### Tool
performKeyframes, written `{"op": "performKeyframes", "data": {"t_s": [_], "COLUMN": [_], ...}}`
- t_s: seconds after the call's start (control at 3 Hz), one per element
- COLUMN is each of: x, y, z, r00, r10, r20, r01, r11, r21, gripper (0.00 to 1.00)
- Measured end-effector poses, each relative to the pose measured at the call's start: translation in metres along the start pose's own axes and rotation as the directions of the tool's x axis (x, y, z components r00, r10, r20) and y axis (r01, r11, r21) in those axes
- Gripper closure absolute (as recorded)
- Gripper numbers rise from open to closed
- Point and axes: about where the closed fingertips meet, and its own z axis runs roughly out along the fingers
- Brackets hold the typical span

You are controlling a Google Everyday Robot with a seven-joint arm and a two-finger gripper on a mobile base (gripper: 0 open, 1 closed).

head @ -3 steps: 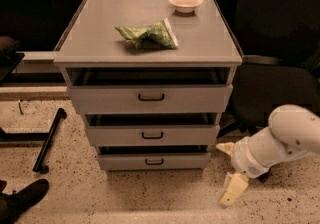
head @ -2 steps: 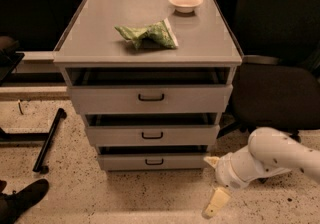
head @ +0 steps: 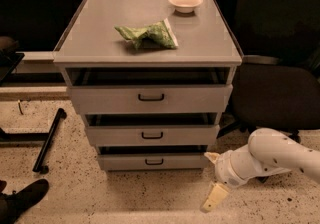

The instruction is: Open bottom drawer

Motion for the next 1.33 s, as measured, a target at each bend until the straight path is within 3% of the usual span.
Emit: {"op": "performKeyframes", "data": {"t_s": [0.33,0.67,1.0,1.33], "x": [0.001,-0.01,0.0,0.011], "y": [-0.001,-0.022,-0.026,-0.032], "z": [0.01,0.056,0.13,0.198], "r00": [1.0,0.996,0.984,0.962], "r10": [-0.002,-0.016,0.068,0.149], "r20": [0.014,0.091,0.163,0.231], "r01": [0.003,0.017,-0.067,-0.153], "r11": [0.9999,0.9998,0.9977,0.9883], "r21": [-0.013,-0.011,-0.011,0.0], "gripper": [0.0,0.0,0.0,0.0]}}
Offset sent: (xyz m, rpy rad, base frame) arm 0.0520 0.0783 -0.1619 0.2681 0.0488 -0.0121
